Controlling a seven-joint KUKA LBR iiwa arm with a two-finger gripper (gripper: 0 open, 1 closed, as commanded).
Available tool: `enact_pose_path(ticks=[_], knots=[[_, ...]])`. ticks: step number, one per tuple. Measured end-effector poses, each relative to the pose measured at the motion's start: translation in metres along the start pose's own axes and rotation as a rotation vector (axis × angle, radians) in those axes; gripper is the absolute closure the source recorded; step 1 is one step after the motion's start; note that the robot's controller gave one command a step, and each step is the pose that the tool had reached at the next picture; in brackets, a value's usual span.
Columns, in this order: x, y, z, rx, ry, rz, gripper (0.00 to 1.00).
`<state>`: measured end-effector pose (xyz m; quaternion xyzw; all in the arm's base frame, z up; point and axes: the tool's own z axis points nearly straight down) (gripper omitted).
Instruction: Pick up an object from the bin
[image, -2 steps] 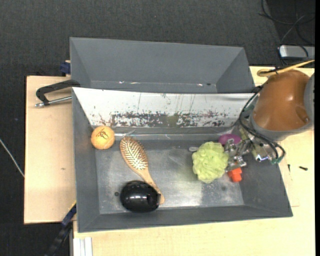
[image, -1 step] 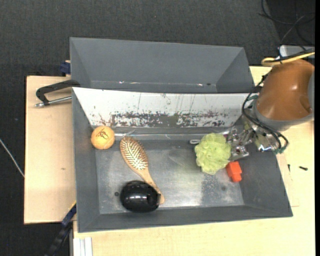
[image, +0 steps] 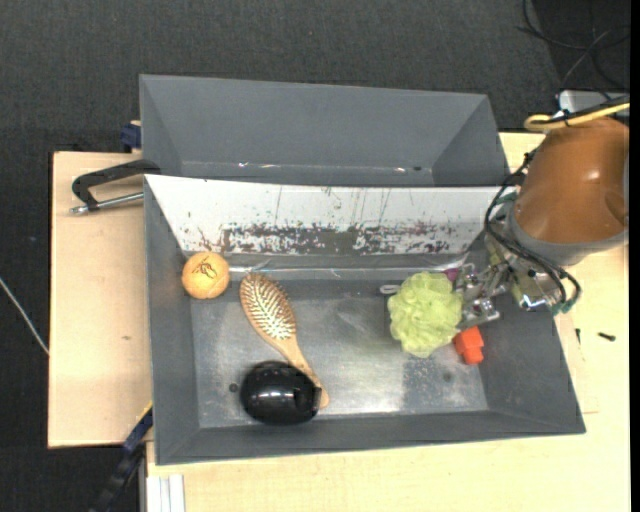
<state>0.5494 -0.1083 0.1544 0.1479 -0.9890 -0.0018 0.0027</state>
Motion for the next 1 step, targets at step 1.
enact_pose_path(ticks=[1], knots=[[-0.0257,-0.0046,-0.0463,0.006,-0.011,-0.009,1.0]])
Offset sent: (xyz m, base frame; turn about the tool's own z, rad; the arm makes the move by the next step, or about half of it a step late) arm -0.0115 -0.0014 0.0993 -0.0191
